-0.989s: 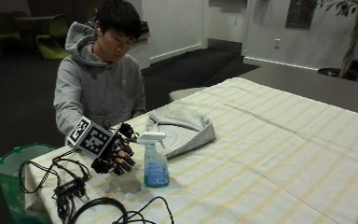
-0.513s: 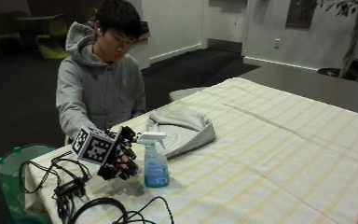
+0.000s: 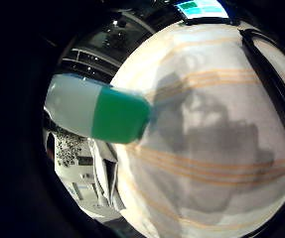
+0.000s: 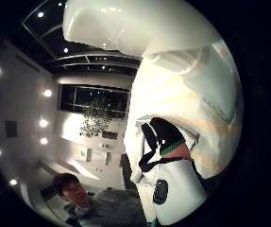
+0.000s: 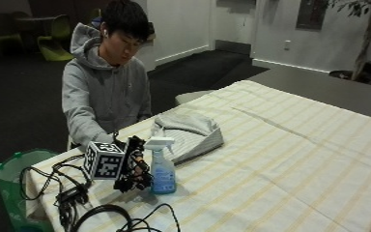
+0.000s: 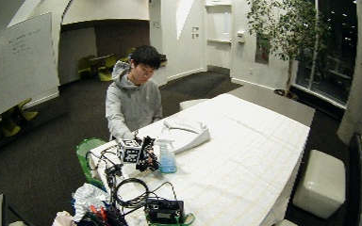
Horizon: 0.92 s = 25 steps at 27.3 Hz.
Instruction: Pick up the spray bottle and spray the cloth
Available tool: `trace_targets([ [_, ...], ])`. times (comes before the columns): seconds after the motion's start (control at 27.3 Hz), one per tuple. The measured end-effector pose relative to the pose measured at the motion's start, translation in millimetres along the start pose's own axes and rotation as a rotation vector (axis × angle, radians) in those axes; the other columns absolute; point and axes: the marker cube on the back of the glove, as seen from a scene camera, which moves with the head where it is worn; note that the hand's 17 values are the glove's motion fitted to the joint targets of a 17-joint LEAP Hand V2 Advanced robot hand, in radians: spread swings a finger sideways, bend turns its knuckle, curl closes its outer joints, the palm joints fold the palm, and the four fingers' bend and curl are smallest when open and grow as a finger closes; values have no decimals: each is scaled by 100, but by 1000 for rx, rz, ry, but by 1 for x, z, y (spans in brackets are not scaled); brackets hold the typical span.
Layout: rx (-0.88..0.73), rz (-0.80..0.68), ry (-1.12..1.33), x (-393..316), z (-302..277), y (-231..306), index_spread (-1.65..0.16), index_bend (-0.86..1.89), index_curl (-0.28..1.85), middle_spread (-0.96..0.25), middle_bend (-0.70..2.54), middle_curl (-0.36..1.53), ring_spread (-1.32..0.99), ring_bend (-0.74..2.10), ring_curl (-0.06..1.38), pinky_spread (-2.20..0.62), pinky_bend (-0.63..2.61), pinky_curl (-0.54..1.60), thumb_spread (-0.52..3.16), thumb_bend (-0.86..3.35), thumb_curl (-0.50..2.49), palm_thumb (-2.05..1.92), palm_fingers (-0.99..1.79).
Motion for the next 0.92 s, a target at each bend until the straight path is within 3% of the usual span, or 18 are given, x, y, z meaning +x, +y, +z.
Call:
trace_targets([
  [0.92, 53, 63, -145, 4, -1, -10, -28, 11, 18, 3, 32, 35, 2, 44, 29, 21, 51, 35, 92, -3, 36, 77, 4],
])
